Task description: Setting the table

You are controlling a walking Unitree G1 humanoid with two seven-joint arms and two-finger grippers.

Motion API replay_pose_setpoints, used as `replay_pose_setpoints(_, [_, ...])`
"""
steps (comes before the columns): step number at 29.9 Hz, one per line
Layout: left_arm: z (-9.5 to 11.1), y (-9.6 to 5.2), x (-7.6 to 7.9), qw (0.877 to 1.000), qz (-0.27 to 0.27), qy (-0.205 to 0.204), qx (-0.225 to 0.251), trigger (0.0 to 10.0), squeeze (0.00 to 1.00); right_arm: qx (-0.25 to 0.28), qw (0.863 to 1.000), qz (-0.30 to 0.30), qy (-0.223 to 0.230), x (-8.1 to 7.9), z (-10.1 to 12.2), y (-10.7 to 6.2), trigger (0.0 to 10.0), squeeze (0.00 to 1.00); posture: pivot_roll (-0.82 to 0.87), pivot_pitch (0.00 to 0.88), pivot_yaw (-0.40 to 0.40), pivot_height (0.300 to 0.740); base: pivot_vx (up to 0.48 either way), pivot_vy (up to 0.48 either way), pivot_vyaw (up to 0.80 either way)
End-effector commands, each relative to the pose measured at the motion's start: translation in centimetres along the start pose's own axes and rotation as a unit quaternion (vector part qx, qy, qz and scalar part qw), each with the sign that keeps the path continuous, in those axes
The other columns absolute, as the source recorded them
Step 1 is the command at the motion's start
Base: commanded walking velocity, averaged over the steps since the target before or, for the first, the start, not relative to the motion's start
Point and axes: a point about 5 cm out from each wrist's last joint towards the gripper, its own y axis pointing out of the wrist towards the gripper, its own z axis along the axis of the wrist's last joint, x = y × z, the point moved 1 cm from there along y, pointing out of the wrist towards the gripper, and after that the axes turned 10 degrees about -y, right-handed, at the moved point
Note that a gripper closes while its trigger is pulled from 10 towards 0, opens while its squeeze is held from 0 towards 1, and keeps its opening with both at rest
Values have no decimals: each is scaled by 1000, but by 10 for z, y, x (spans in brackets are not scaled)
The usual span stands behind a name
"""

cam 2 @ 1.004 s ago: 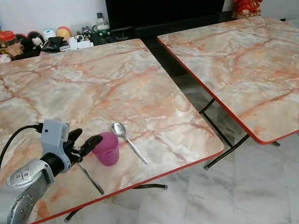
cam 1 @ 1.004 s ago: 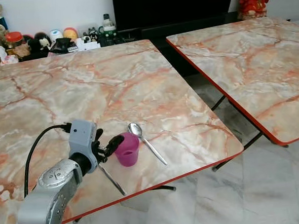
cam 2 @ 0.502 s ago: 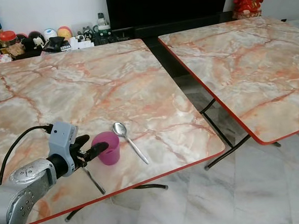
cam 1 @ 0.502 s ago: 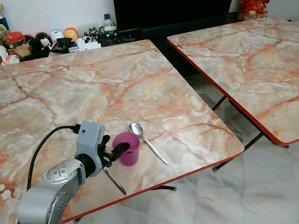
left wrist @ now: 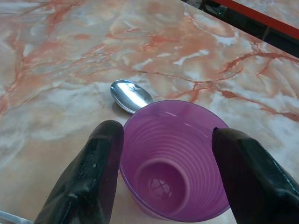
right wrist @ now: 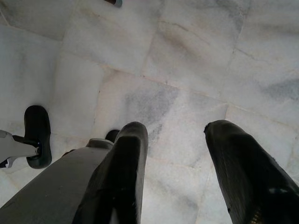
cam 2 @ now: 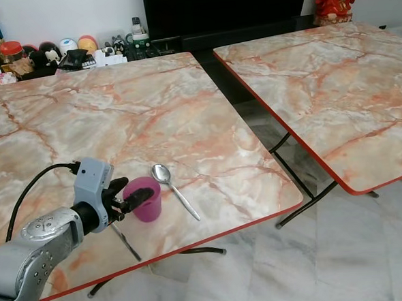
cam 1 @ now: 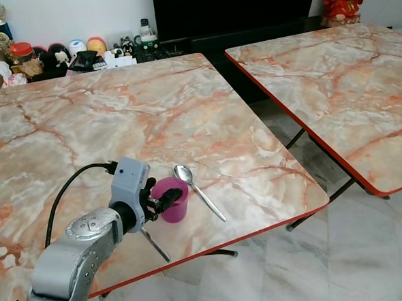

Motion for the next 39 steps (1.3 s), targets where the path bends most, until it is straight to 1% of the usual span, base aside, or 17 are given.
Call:
replay_pose_setpoints(1, [0,1,0,1000,9,8,-5,10000,0,-13,1000,4,0,-3,-8,-2,10000,0,43,116,13,740,0,0,0])
replay_pose_setpoints(8, [1,2,-2,1000,16,8,-3,10000,0,-14,1000,5,-1,-3,-8,-2,10000,0,45,121,11,740,0,0,0])
replay_pose_setpoints(13, [2,6,-3,1000,28,13,-1,10000,0,-14,1000,5,-1,-2,-8,-2,10000,0,42,120,11,740,0,0,0])
replay_pose_setpoints(22, [8,8,-2,999,27,17,5,10000,0,-15,1000,4,-1,-2,-9,-2,10000,0,44,122,11,740,0,0,0])
replay_pose_setpoints(29, [8,9,-2,999,26,23,2,10000,0,-15,1000,5,-2,-2,-9,-2,10000,0,43,123,11,740,0,0,0])
replay_pose_setpoints(36, [8,10,-6,999,37,34,-3,10000,0,-15,1000,6,-2,-4,-9,-2,10000,0,43,123,12,740,0,0,0])
replay_pose_setpoints(39, [8,11,-9,998,49,28,-5,10000,0,-16,1000,6,-1,-4,-9,-2,10000,0,42,123,12,740,0,0,0])
